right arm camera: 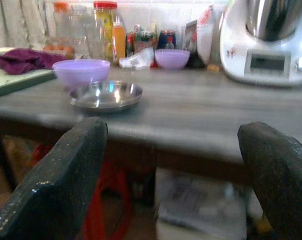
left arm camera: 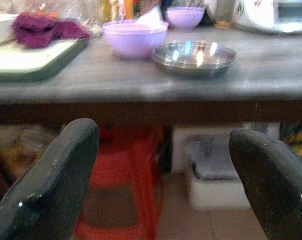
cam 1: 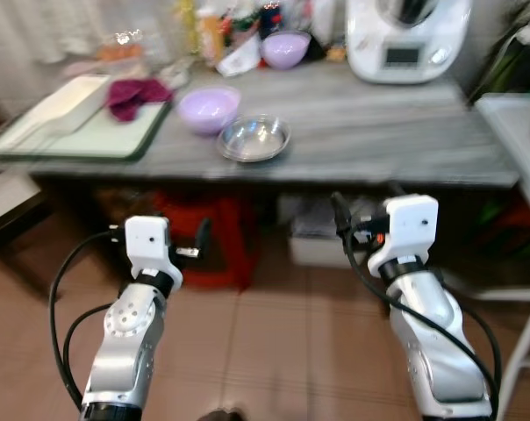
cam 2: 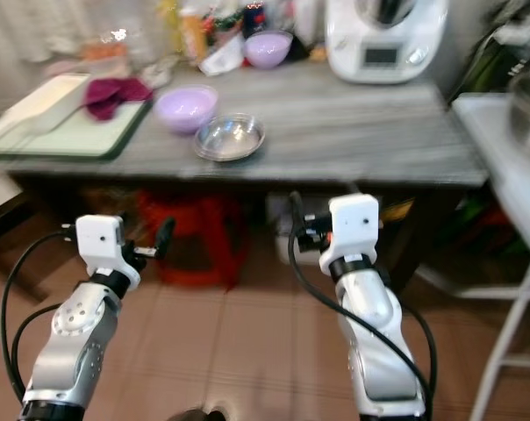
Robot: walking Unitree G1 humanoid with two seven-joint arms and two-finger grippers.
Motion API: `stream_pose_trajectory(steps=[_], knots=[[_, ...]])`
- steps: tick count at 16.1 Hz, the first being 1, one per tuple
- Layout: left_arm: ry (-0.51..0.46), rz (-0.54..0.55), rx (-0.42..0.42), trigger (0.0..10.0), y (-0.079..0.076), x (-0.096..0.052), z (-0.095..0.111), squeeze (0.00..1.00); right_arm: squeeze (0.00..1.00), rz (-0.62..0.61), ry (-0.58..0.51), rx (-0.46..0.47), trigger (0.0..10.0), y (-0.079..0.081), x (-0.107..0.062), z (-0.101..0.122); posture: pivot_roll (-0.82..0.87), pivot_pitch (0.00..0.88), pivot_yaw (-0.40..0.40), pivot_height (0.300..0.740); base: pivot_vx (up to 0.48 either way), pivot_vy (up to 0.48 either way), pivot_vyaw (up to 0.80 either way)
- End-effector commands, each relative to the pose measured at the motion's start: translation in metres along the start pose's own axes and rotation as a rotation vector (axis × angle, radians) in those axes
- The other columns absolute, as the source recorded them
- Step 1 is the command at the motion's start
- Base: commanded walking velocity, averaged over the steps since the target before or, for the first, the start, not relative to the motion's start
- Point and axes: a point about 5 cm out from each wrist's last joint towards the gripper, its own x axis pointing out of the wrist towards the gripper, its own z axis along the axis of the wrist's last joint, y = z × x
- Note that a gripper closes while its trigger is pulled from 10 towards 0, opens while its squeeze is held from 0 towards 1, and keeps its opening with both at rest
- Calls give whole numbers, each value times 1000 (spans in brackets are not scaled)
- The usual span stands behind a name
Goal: Setting the table
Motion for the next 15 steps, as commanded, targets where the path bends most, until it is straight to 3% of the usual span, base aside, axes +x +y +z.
stream_pose_trajectory(steps=[1,3,8,10,13,15], knots=[[-2,-1,11,10000,1,1,1,0,0,-7,-3,5,10000,-2,0,1,-127,114,75,740,-326,0,0],[-5,-10,16,10000,0,1,2,0,0,-15,2,12,10000,-2,0,0,-127,114,77,740,-322,0,0],[-26,-46,29,10000,0,0,2,0,0,-84,41,-37,10000,-8,3,-6,-125,114,78,740,0,0,0],[-28,-61,27,10000,-3,-1,2,0,0,-38,49,-27,10000,-6,3,-10,-122,115,78,740,0,0,0],[-34,-82,36,10000,-5,-2,2,0,0,-3,103,-92,10000,2,2,-19,-119,116,83,740,0,0,0],[-39,-93,34,10000,-5,-1,3,0,0,-16,175,-37,10000,2,-1,-29,-117,116,86,740,0,0,0]])
